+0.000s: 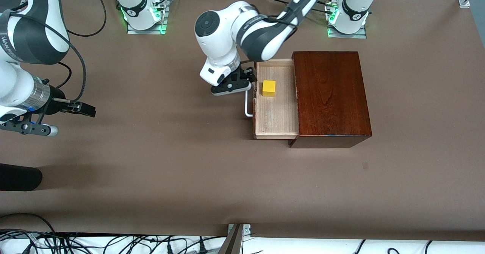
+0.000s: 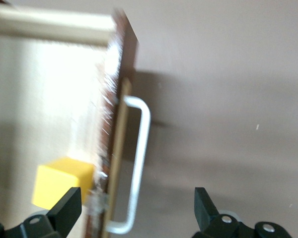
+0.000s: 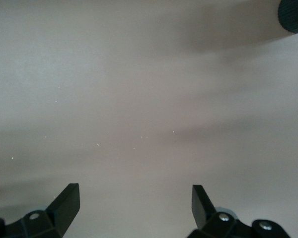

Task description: Open drawer, take yellow block, close drawer

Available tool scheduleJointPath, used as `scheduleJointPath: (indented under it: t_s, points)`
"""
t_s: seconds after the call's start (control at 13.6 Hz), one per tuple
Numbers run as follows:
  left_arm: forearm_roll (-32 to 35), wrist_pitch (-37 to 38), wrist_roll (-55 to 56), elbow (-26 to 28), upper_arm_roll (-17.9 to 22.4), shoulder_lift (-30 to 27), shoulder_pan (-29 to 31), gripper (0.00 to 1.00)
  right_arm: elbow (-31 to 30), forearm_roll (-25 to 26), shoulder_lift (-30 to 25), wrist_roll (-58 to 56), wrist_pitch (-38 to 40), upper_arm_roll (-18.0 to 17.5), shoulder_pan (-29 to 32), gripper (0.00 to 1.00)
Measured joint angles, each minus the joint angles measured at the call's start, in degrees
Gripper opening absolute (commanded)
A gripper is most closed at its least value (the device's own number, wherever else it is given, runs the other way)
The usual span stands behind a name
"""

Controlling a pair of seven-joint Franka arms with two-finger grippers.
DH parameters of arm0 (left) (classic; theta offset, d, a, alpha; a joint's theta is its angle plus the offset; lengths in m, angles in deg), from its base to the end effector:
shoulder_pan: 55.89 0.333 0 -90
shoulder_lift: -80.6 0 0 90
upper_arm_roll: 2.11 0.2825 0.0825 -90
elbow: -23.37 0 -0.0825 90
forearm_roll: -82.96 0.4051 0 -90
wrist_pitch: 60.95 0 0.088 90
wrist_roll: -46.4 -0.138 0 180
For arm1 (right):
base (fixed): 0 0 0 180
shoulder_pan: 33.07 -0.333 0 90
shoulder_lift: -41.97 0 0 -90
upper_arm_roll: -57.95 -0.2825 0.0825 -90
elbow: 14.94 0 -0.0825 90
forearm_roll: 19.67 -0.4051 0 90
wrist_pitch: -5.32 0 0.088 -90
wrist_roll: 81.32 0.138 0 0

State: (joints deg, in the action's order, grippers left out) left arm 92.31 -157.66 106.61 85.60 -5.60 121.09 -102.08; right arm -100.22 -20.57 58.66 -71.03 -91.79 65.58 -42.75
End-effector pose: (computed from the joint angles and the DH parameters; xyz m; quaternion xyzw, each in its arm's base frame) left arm 0.4981 -0.5381 0.3406 -0.9933 -0.0840 -0.0195 0.0771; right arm 0.6485 0.0326 0.4331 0.9966 -0.0711 -0.0397 0.0158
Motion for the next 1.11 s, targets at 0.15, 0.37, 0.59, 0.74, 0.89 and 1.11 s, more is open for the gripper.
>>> scheduleJointPath:
  t_s: [0.15, 0.37, 0.59, 0.74, 0.89, 1.11]
  points:
    - [-2.6, 0.8, -4.2, -0.8, 0.1, -3.0, 4.5, 1.00, 0.0, -0.2, -0.1, 0.0, 0.0, -1.7, -0.3, 1.00]
    - [-6.7, 2.7, -11.9, -0.9, 0.1, -6.7, 12.7, 1.00, 0.0, -0.2, -0.4, 0.2, 0.0, -8.0, -0.9, 1.00]
    - [-7.0, 5.6, -16.2, -0.8, 0.2, -9.6, 18.4, 1.00, 0.0, -0.2, -0.8, 0.4, 0.1, -15.1, -1.4, 1.00]
    - [-7.0, 8.5, -17.8, -0.5, 0.3, -12.2, 21.9, 1.00, 0.0, -0.3, -0.8, 0.4, 0.1, -19.5, -1.5, 1.00]
    - [-7.3, 9.8, -22.1, 1.2, 0.3, -15.9, 26.8, 1.00, 0.0, -0.5, -0.8, 0.5, 0.1, -24.2, -1.6, 1.00]
    - [-11.1, 10.0, -33.7, 4.2, 0.3, -20.6, 36.7, 1.00, 0.0, -4.7, -0.8, 0.8, -0.6, -30.2, -2.0, 1.00]
